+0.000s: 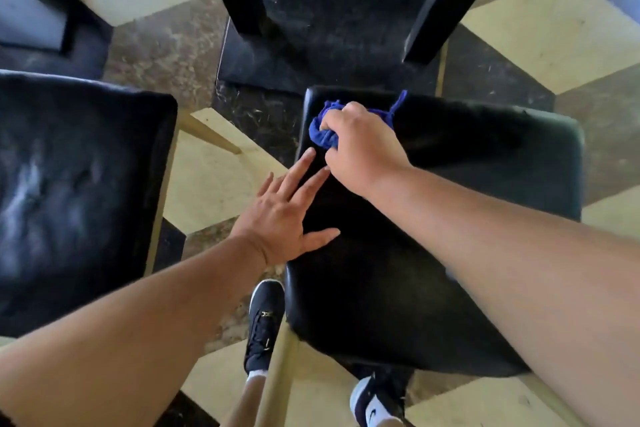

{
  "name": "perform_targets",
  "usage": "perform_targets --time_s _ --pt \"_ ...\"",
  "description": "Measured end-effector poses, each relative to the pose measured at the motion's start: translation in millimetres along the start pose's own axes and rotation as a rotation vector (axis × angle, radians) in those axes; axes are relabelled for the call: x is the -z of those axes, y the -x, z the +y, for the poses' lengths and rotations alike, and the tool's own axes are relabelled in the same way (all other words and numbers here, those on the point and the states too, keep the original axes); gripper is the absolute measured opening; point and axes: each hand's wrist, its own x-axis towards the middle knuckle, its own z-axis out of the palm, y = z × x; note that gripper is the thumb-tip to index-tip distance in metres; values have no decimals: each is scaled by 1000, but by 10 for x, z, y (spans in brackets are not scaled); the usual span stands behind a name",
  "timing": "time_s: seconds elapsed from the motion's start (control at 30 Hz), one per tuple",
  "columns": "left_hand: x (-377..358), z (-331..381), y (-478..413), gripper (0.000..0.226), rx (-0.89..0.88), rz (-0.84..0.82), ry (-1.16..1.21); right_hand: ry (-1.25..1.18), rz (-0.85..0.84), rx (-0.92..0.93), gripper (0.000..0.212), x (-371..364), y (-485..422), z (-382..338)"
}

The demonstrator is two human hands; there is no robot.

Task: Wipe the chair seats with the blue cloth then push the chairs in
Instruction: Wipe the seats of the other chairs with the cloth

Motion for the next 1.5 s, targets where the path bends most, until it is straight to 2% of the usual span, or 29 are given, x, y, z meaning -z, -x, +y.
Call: perform_targets --time_s 0.13,0.3,0.47,0.53,0.6,0.7,0.8,0.93,1.0,1.1,1.2,1.23,1.3,1.37,1.43,1.5 --pt "37 11 -16 107 7 -39 -60 -71 -190 21 26 -121 941 117" --pt "107 65 -35 106 48 -108 -176 2 -475 289 33 -216 1726 237" --pt "307 177 -110 106 5 -83 -368 173 -458 622 29 -2 1426 446" --pt "359 256 -215 94 -98 -18 -361 275 -355 539 26 202 1084 666" --pt "364 389 -377 82 -183 25 -341 315 -123 296 20 506 668 972" --pt "271 686 -669 82 -134 -8 -367 454 69 50 19 973 142 1410" --pt "83 920 -822 85 12 8 -422 489 101 -60 22 1202 -97 1657" --pt "-83 926 -855 89 30 102 -433 330 80 -55 22 1008 192 1618" --pt "-119 892 -861 91 28 133 -417 257 -14 45 23 773 608 1524" --pt "-126 897 -862 92 33 145 -416 144 -244 264 14 488 1525 1389" --pt "-107 904 -858 93 38 135 -437 156 -501 437 24 384 2206 1318" --pt "-104 906 -860 93 40 132 -439 158 -540 482 26 383 2248 1350" --pt "-116 901 -864 93 39 140 -438 209 -520 590 17 476 2084 1459" --pt "-136 882 -861 94 35 156 -431 285 -400 606 5 615 1719 1609" --pt "-146 868 -854 94 35 158 -429 381 -201 477 13 817 1207 1857" --pt "-149 861 -851 94 33 153 -424 455 -22 258 22 1083 716 2118"
